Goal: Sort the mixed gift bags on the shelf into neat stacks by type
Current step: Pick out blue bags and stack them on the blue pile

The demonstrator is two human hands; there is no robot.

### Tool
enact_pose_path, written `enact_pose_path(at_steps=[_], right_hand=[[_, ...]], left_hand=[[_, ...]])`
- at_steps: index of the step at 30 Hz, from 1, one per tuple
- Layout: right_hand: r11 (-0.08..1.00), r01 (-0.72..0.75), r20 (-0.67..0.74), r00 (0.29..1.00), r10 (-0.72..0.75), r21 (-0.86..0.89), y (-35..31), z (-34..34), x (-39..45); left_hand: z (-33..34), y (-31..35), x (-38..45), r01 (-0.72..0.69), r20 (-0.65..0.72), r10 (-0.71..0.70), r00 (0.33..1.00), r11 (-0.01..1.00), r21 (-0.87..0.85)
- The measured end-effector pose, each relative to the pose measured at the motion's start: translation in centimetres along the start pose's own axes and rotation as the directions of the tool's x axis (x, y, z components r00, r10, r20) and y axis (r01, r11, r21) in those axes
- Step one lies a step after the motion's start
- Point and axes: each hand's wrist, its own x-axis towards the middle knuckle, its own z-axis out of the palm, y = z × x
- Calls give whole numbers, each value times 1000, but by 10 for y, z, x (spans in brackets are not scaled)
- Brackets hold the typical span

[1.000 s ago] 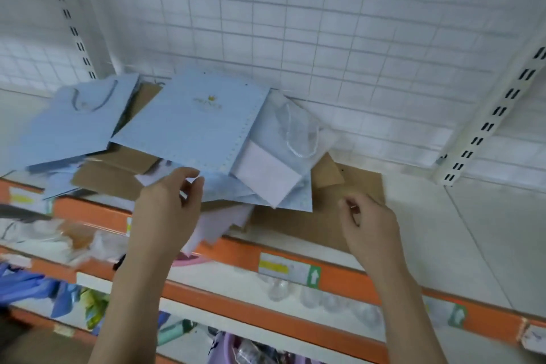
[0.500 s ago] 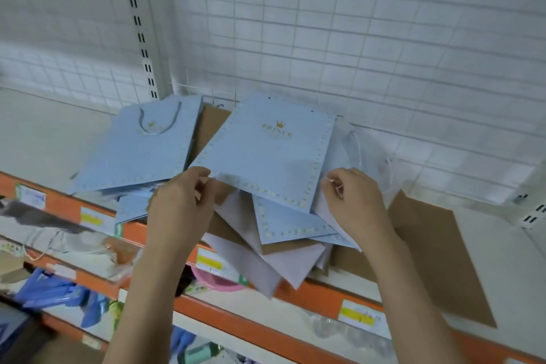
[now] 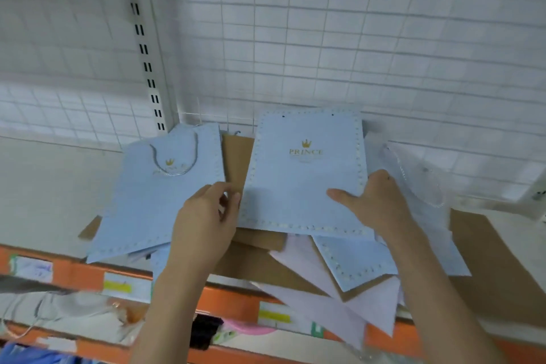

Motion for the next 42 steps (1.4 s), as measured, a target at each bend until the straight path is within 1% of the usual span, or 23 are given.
enact_pose_path(at_steps=[2, 4, 6, 7, 9, 10, 11, 14, 18, 20, 22, 24, 26, 27, 29, 31, 35, 38, 42], right_hand=[[996, -16, -110, 994, 25, 87, -18, 5, -8], [991, 15, -204, 979, 13, 135, -34, 12, -17], [987, 43, -273, 962, 1, 156, -47, 21, -24], [988, 37, -291, 957, 7, 147, -52, 26, -28], [992, -5, -307, 951, 45, 130, -57, 37, -34], [992, -19, -314, 948, 59, 129, -59, 41, -38], [991, -31, -313, 947, 71, 131, -60, 46, -41], [986, -49, -304, 948, 95, 157, -62, 57, -48], [983, -59, -310, 944, 112, 174, -64, 64, -52], [982, -68, -312, 943, 120, 174, -65, 65, -53], [981, -74, -307, 943, 127, 178, -66, 66, -53], [980, -72, -300, 945, 127, 187, -66, 67, -54], [978, -65, -296, 947, 124, 199, -66, 67, -55], [977, -60, -299, 946, 121, 205, -66, 68, -55], [975, -54, -306, 944, 120, 216, -66, 68, -56], [971, -38, -310, 944, 113, 237, -68, 67, -57], [954, 33, -344, 936, 75, 299, -69, 56, -65], [962, 56, -406, 912, 59, 266, -59, 35, -72], [966, 22, -451, 887, 99, 257, -21, 3, -76]], left_hand=[[-13, -24, 10, 12, -11, -12, 1000, 1000, 11], [-23, -53, 19, 48, -16, -47, 999, 997, 62], [-32, -79, 24, 138, -11, -138, 990, 981, 138], [-38, -89, 26, 214, -10, -216, 976, 960, 183], [-50, -103, 26, 399, 12, -415, 910, 882, 249], [-55, -108, 25, 466, 33, -491, 870, 844, 267], [-60, -112, 24, 504, 56, -538, 841, 816, 282], [-65, -123, 21, 523, 122, -586, 801, 785, 331], [-71, -133, 21, 558, 188, -637, 748, 756, 343], [-73, -135, 22, 552, 206, -628, 750, 767, 328], [-77, -135, 22, 564, 172, -619, 766, 776, 281], [-82, -135, 23, 590, 123, -611, 782, 790, 168], [-90, -136, 25, 608, 104, -600, 794, 790, -80], [-93, -136, 27, 601, 106, -593, 798, 772, -207], [-96, -133, 29, 574, 132, -569, 812, 736, -360], [-94, -126, 26, 531, 153, -523, 839, 723, -442], [-88, -105, 23, 460, 166, -465, 870, 643, -612], [-81, -85, 21, 415, 160, -421, 893, 633, -653], [-59, -51, 16, 373, 165, -363, 917, 635, -677]])
